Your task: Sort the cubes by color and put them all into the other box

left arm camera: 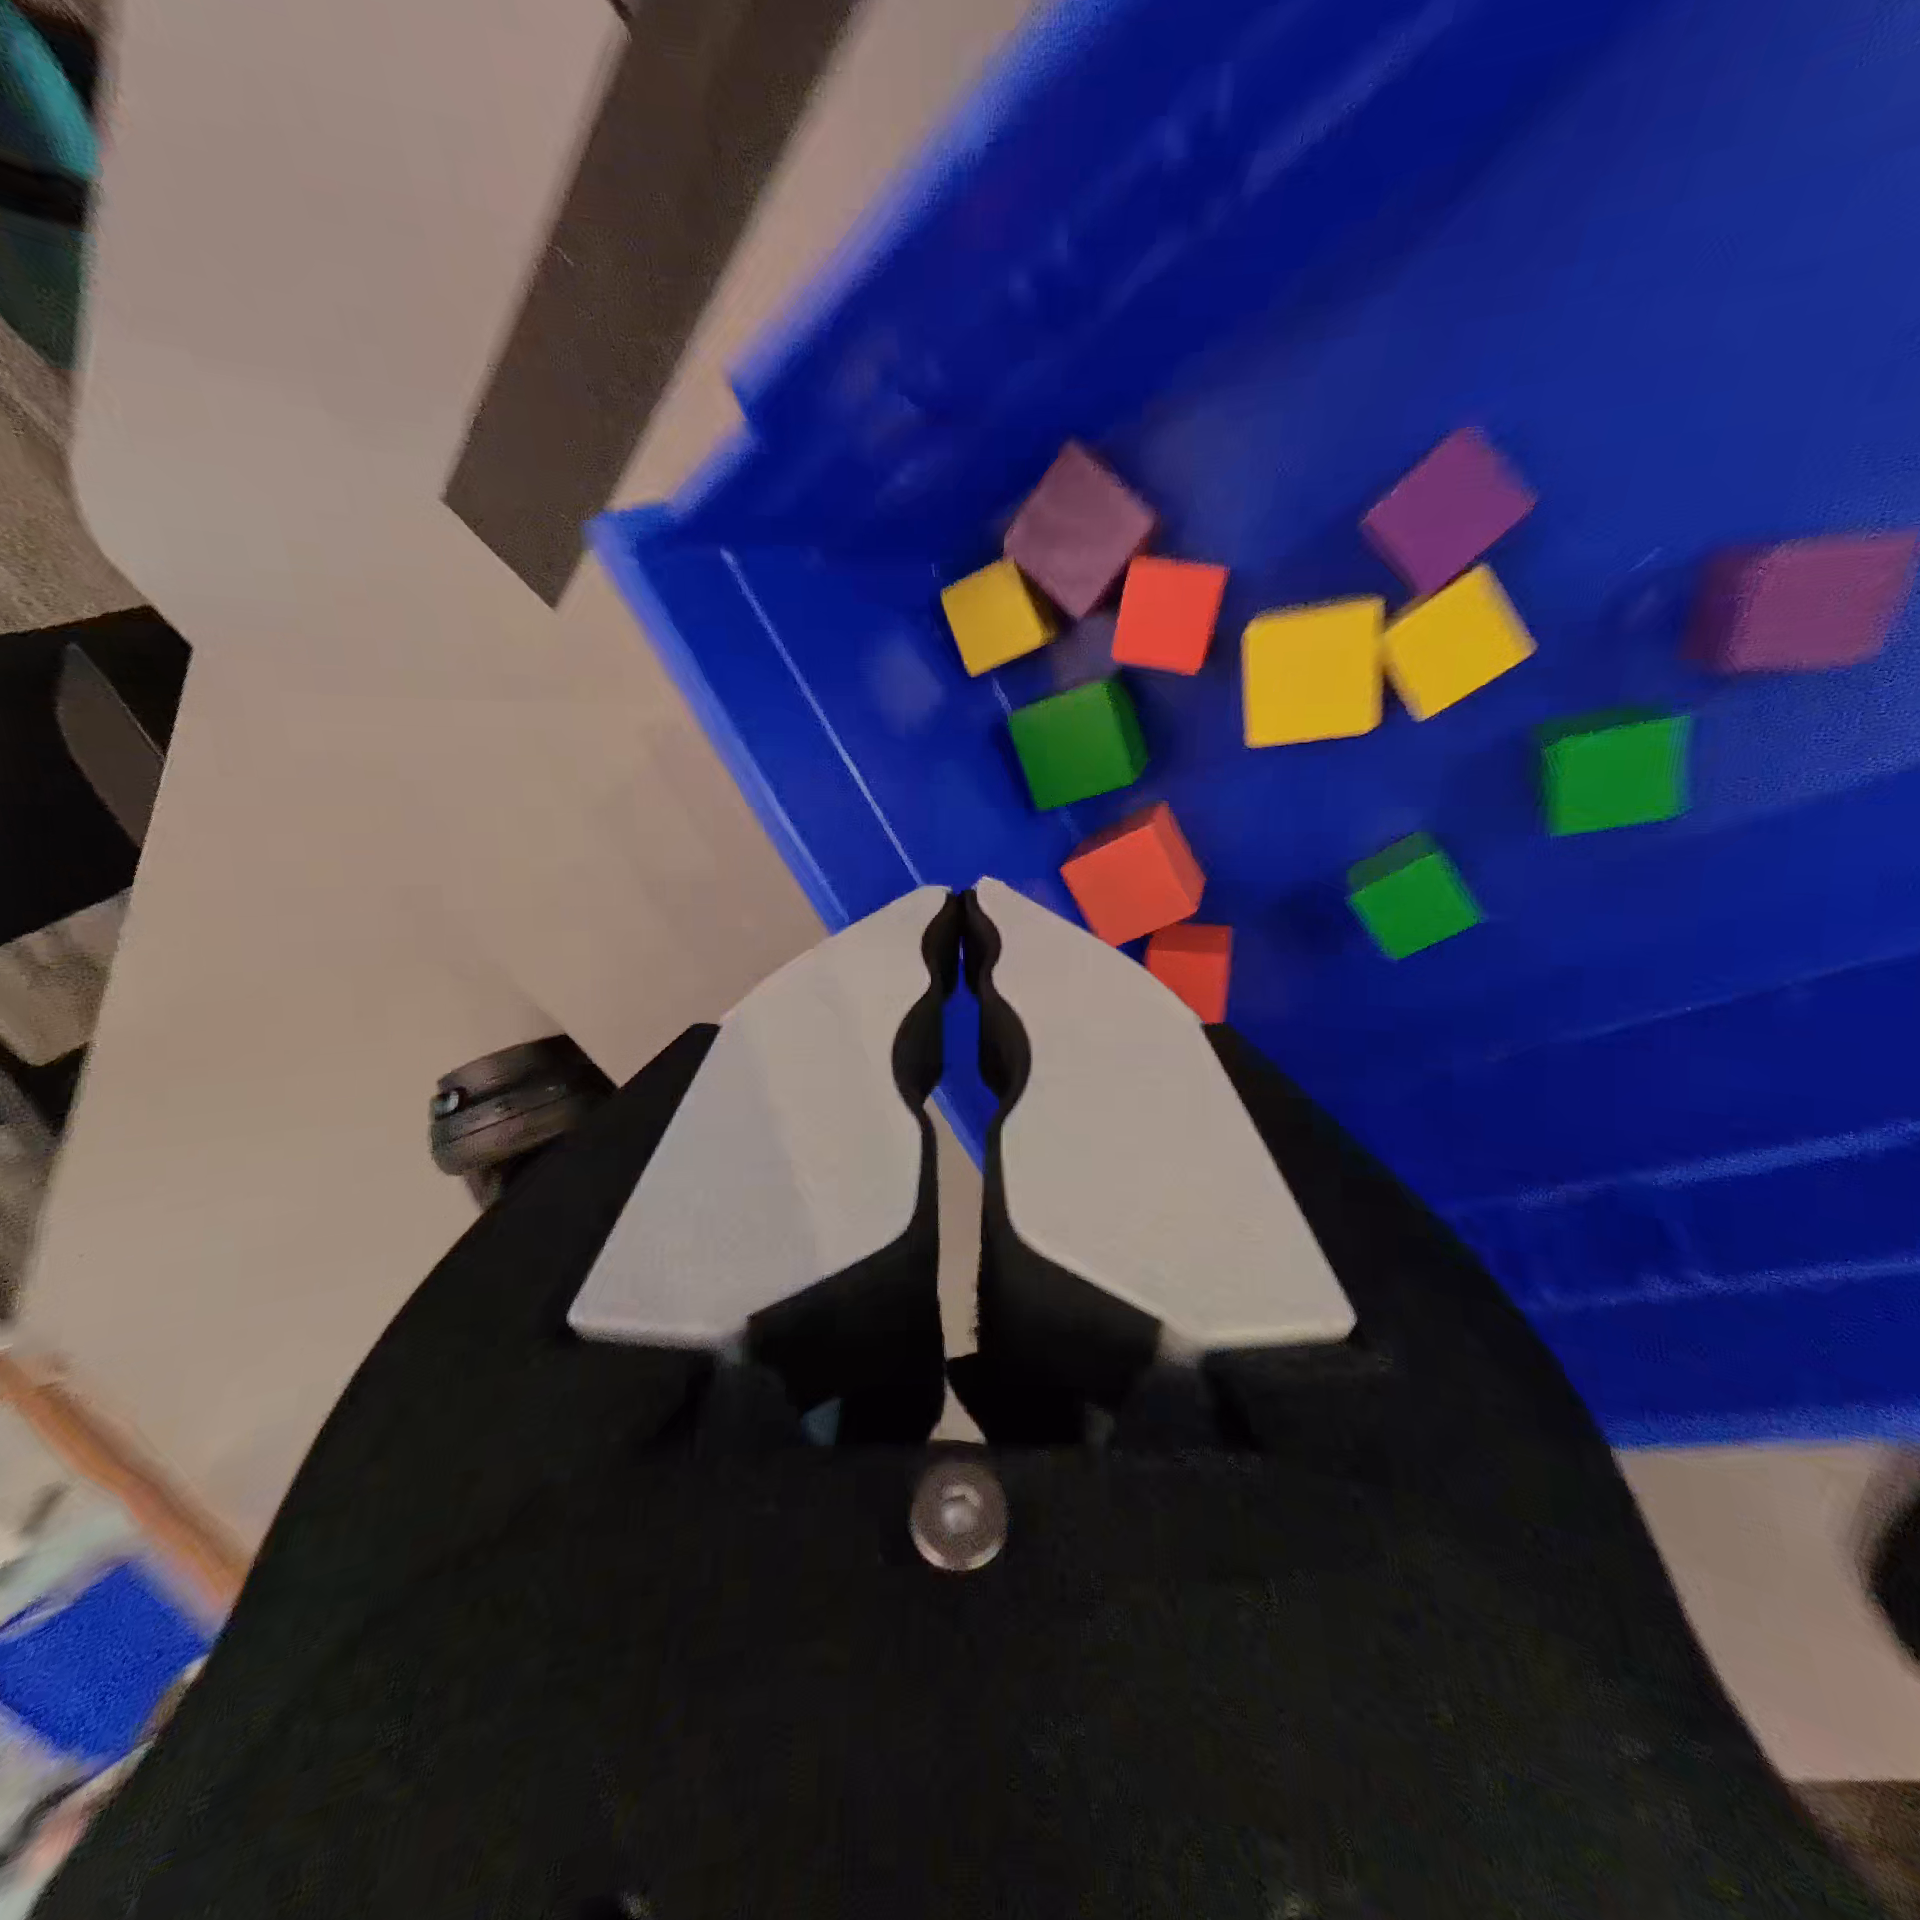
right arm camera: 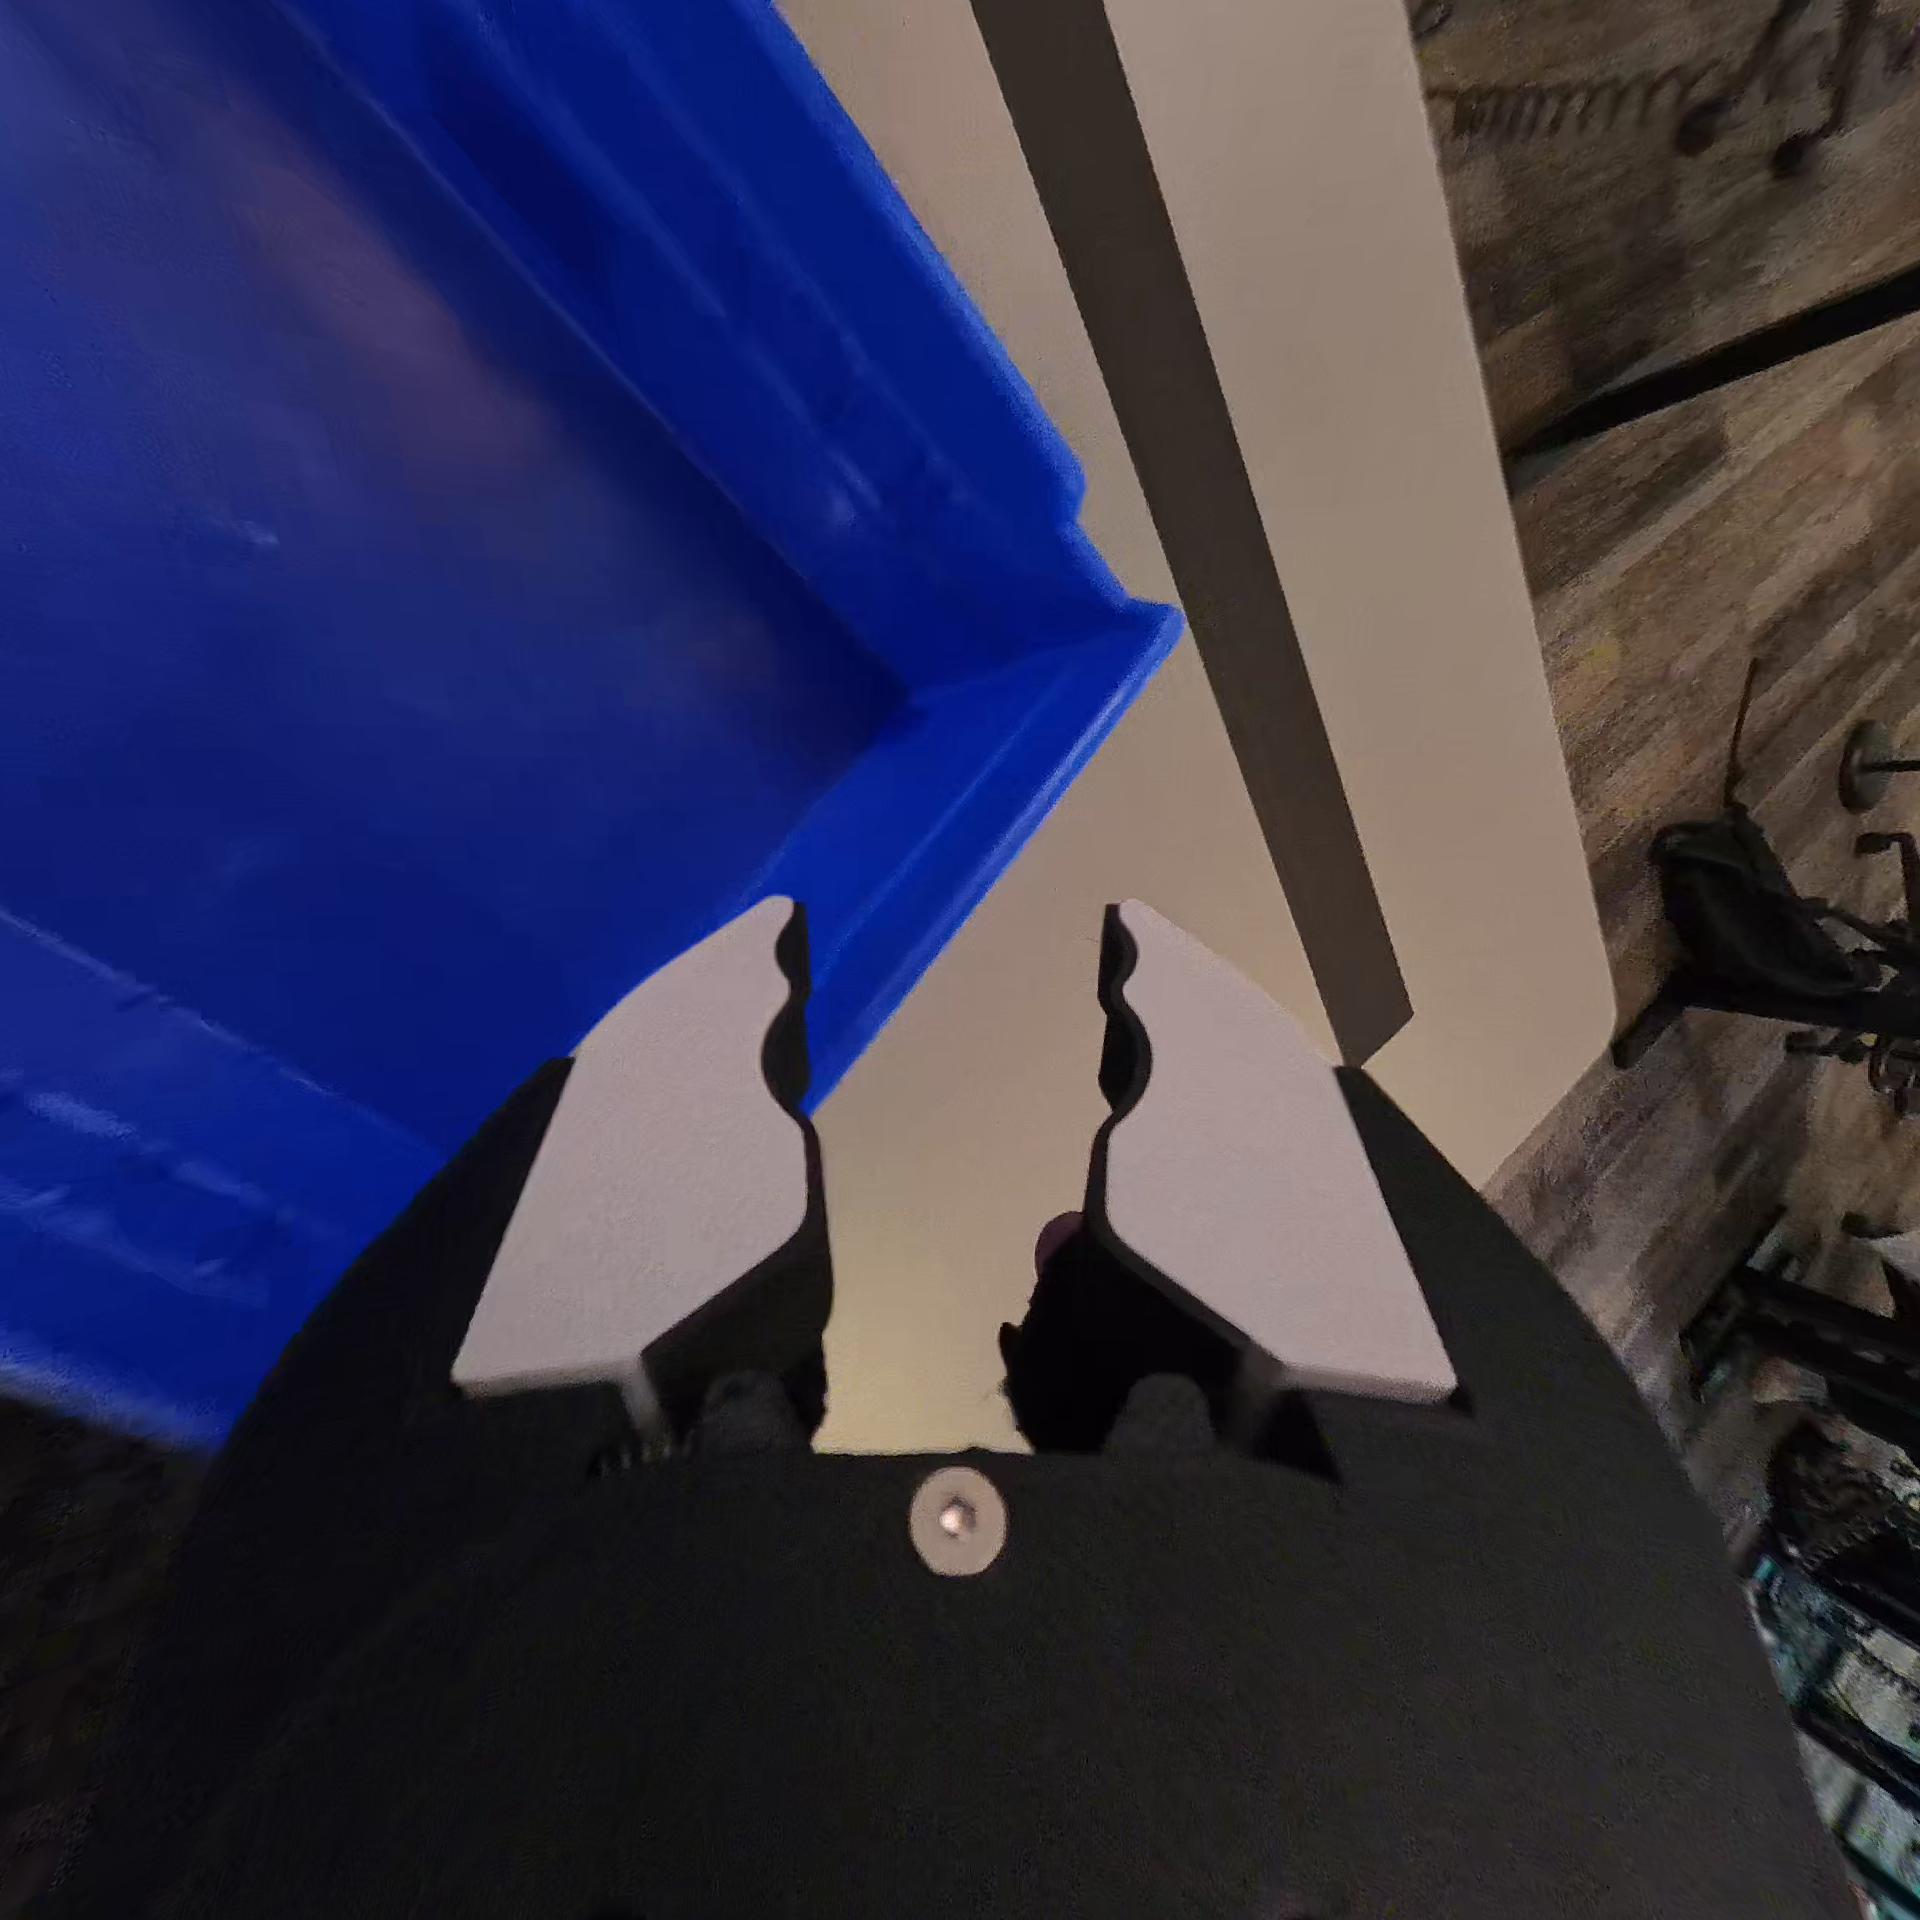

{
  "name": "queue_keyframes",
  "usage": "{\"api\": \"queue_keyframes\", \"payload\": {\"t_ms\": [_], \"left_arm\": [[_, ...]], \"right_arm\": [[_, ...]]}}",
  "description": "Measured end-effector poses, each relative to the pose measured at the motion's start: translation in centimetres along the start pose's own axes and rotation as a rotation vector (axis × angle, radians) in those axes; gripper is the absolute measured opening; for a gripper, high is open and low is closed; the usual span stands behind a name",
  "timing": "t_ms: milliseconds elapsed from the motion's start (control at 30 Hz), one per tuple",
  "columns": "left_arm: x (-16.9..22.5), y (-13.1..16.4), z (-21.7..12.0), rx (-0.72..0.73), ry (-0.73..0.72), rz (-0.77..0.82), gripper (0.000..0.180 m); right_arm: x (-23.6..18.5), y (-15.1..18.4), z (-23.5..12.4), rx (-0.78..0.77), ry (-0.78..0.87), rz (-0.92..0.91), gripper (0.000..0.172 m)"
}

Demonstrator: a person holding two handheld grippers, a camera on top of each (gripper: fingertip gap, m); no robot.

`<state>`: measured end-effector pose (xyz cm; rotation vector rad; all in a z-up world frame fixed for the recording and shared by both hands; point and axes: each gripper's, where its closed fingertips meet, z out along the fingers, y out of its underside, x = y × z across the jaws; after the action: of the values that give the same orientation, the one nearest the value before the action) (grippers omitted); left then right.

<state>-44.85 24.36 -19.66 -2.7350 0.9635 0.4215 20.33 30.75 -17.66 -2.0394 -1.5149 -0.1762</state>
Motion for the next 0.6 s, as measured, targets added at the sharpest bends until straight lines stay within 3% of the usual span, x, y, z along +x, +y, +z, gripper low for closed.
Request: {"api": "queue_keyframes", "payload": {"t_ms": [100,233,333,433,533,600], "left_arm": [[2.2,-2.2,-4.8,0.186,0.071,-0.131,0.009],[10.9,-6.6,-8.6,0.323,0.232,-0.159,0.018],[18.3,-10.0,-8.9,0.348,0.316,-0.115,0.000],[23.6,-12.2,-7.2,0.293,0.374,-0.071,0.006],[25.1,-12.4,-4.5,0.175,0.291,-0.017,0.004],[25.1,-13.0,-3.8,0.179,0.287,-0.039,0.003]], "right_arm": [[-4.1,-2.4,-3.0,0.076,-0.079,0.007,0.063],[-11.3,-7.9,-4.6,0.206,-0.228,0.016,0.068],[-16.1,-12.6,-3.7,0.256,-0.319,0.041,0.069],[-19.6,-15.4,-1.0,0.210,-0.347,-0.005,0.072],[-21.9,-15.9,1.6,0.110,-0.381,-0.047,0.077],[-23.3,-16.3,2.6,0.082,-0.428,-0.038,0.075]]}}
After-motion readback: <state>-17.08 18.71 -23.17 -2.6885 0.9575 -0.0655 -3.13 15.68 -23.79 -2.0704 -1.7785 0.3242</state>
